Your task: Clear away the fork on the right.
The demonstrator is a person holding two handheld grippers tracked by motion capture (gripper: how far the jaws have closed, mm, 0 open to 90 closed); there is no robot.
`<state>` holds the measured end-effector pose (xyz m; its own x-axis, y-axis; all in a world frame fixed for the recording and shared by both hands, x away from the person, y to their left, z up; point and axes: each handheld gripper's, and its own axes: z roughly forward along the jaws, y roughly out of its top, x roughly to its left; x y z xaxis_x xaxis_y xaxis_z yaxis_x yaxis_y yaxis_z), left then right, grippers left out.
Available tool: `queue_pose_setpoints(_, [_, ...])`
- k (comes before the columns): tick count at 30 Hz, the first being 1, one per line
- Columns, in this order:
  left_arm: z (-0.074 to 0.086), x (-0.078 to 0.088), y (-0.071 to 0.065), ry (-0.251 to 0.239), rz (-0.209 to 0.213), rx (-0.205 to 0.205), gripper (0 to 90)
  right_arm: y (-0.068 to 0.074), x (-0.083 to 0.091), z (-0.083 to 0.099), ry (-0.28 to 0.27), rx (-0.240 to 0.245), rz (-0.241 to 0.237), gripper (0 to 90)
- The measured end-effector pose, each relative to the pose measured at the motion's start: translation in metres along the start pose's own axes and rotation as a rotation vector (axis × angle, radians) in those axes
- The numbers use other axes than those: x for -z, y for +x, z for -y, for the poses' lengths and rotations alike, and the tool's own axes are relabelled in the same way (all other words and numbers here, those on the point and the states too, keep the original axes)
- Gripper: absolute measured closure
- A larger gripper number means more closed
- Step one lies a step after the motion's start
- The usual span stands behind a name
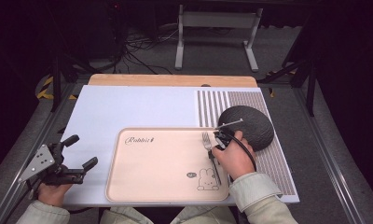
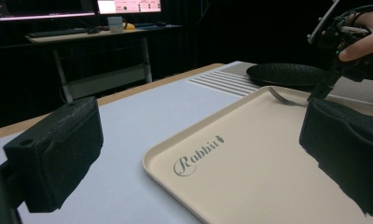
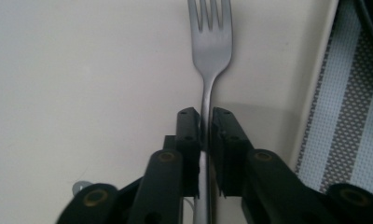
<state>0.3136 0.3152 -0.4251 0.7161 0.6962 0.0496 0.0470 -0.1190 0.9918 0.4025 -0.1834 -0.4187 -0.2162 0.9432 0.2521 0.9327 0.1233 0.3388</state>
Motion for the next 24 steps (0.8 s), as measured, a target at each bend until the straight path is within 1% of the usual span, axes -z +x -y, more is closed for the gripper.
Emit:
queue_pose_setpoints(1, [0.0,0.0,0.0,0.0,0.0,0.001,0.3,0.0,0.001,0.0,-0.003,-0.002,-0.003,77.4])
queue_pose_setpoints(3, [0.0,0.0,0.0,0.0,0.0,0.001,0.3,0.0,0.004,-0.001,-0.011,0.018,0.002,77.9])
queue_pose_setpoints(7, [0.0,0.0,0.0,0.0,0.0,0.0,0.3,0.002,0.008,-0.002,-0.017,0.044,0.008,83.1])
queue_pose_setpoints(9, [0.0,0.0,0.0,0.0,-0.001,0.001,0.3,0.003,0.008,-0.002,-0.02,0.086,0.013,86.3])
queue_pose_setpoints(11, [0.0,0.0,0.0,0.0,0.0,0.001,0.3,0.005,0.008,-0.002,-0.027,0.143,0.003,88.7])
queue_pose_setpoints(12, [0.0,0.0,0.0,-0.001,0.0,0.0,0.3,0.006,0.008,-0.003,-0.039,0.202,-0.002,90.0])
queue_pose_setpoints(14, [0.0,0.0,0.0,0.0,0.0,0.001,0.3,0.009,0.008,-0.005,-0.074,0.293,0.01,90.0])
queue_pose_setpoints(15, [0.0,0.0,0.0,0.0,-0.001,0.0,0.3,0.01,0.008,-0.006,-0.104,0.354,0.001,90.0])
queue_pose_setpoints(16, [0.0,0.0,0.0,0.0,-0.001,-0.001,0.3,0.011,0.007,-0.006,-0.128,0.377,-0.004,90.0])
queue_pose_setpoints(17, [0.0,0.0,0.0,0.0,0.0,0.0,0.3,0.011,0.006,-0.007,-0.141,0.411,-0.012,90.0])
queue_pose_setpoints(18, [0.0,0.0,0.0,0.0,0.0,0.0,0.3,0.012,0.005,-0.008,-0.161,0.446,-0.033,90.0])
queue_pose_setpoints(20, [0.0,0.0,0.0,0.0,-0.001,0.0,0.3,0.012,0.004,-0.008,-0.17,0.454,-0.041,90.0])
queue_pose_setpoints(21, [0.0,0.0,0.0,0.0,-0.001,-0.001,0.3,0.012,0.002,-0.009,-0.182,0.478,-0.043,90.0])
queue_pose_setpoints(22, [0.0,0.0,0.0,0.0,0.0,-0.001,0.3,0.013,-0.001,-0.01,-0.207,0.506,-0.057,90.0])
queue_pose_setpoints(23, [0.0,0.0,0.0,0.0,0.0,-0.001,0.3,0.012,-0.002,-0.011,-0.209,0.507,-0.057,90.0])
queue_pose_setpoints(24, [0.0,0.0,0.0,0.0,0.0,-0.001,0.3,0.012,-0.004,-0.012,-0.218,0.521,-0.051,90.0])
